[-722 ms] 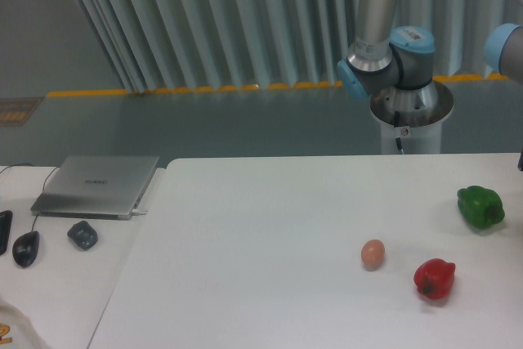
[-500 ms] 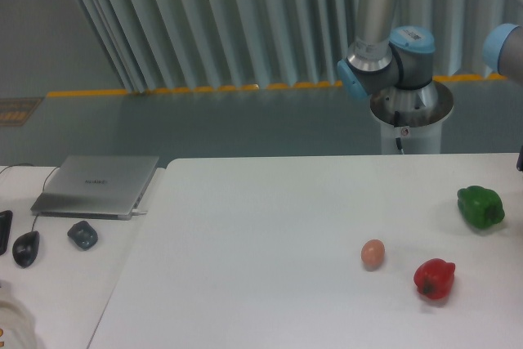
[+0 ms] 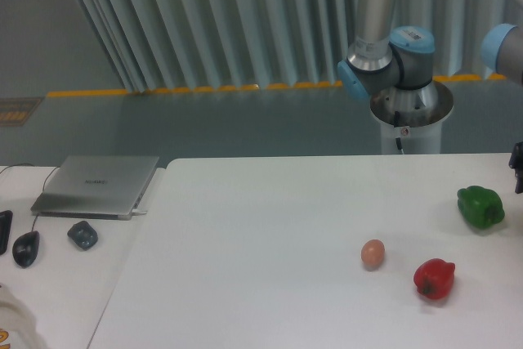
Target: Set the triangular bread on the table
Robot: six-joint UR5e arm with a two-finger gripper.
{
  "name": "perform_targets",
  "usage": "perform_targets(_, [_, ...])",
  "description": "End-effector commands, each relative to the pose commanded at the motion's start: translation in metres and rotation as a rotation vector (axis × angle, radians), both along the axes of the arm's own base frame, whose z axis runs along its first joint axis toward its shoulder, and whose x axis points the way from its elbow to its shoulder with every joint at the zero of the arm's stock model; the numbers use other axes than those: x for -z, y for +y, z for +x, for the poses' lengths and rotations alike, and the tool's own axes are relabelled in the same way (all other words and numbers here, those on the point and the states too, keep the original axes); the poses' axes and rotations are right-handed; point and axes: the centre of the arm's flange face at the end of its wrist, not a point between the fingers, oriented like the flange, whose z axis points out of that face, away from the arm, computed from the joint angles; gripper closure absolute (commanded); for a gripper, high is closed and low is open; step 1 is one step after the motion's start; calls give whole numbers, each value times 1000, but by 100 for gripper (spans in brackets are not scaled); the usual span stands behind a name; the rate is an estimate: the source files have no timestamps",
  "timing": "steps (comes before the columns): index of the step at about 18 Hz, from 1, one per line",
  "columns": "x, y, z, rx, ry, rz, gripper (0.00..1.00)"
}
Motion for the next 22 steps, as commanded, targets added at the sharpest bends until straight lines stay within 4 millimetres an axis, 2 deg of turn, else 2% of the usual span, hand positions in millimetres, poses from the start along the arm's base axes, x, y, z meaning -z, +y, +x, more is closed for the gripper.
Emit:
perform_targets(4, [-8,-7,-9,40,30,-31,0])
perform_targets(6, [-7,-17,-16,148,28,-45,0])
perform_targets(7, [-5,-28,-22,195,23,-54,0])
perform_targets(10, [6,-51,-31,286,-1,-68,0])
perform_targets(11, [22,-57,-28,325,-33,-79,0])
perform_targets(13, [35,-61,-21,336,-61,-83,0])
perform_targets(17, [42,-67,-21,378,-72,-121,0])
perform_targets(22, [44,-99,-36,391,-81,-142,0])
